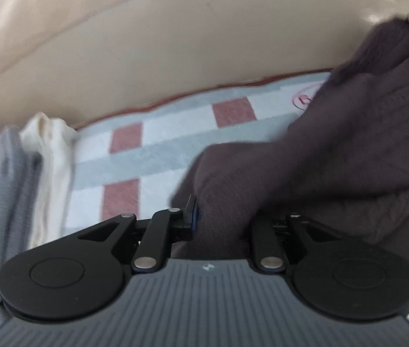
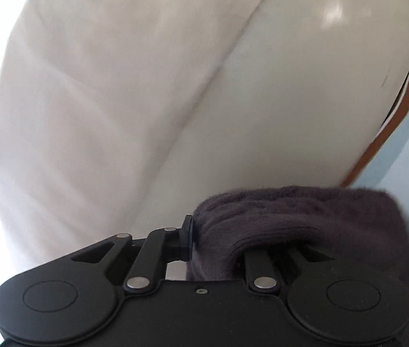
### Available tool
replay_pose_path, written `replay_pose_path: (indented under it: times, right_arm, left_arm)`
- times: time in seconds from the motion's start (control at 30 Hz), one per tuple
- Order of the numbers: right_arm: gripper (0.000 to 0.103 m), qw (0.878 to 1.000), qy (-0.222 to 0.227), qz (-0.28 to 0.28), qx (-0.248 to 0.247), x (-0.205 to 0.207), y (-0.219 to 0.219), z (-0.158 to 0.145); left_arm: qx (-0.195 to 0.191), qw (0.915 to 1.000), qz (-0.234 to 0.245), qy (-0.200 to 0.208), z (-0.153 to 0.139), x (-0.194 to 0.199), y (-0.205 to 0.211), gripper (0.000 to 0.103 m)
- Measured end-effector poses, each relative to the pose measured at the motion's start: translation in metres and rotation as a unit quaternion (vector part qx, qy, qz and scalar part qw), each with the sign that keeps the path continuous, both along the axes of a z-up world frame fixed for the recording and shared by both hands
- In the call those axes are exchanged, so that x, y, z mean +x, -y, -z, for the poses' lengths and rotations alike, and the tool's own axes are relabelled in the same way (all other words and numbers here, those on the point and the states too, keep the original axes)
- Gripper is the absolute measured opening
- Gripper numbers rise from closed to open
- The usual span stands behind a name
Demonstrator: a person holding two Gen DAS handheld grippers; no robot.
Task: Fold clothes
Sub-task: 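Open both grippers and release the sweater onto the blanket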
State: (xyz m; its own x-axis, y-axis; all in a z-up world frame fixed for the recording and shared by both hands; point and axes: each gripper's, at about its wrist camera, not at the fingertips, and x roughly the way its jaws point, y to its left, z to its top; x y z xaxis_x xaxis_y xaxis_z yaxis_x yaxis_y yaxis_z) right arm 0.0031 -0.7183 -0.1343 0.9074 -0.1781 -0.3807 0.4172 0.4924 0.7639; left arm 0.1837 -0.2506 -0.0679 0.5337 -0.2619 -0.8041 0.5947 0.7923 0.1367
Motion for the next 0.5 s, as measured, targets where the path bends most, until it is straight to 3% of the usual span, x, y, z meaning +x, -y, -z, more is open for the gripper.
replay_pose_path:
  times: [0.03,0.07,0.13,0.23,0.37,0.5]
  right_arm:
    - [0.031,0.998,-0.063,0.0,-0.016,0.008,0.002,0.009]
    - [0.031,0.993,-0.119,0.001,-0.024,0.014,0.001,0.019]
    - [0.031,0.984,-0.176,0.002,-0.033,0.017,-0.005,0.033]
    - [0.031,0.989,-0.145,0.009,-0.025,0.009,-0.012,0.028]
    - [0.041,0.993,-0.103,0.033,-0.05,-0.021,-0.019,-0.002]
    - [0.048,0.995,-0.01,0.092,-0.032,-0.081,-0.006,-0.02]
  left_arm:
    - [0.001,1.0,0.0,-0.004,0.003,0.003,0.002,0.018]
    - [0.002,1.0,0.0,-0.008,0.006,0.005,0.003,0.02]
    - [0.012,0.9999,-0.006,-0.006,0.012,0.008,0.004,0.026]
    - [0.012,0.9994,-0.019,-0.024,0.024,0.011,-0.001,0.035]
    - [0.021,0.9986,-0.026,-0.042,0.039,0.01,-0.008,0.045]
    - [0.024,0.9978,-0.023,-0.057,0.05,0.004,-0.013,0.05]
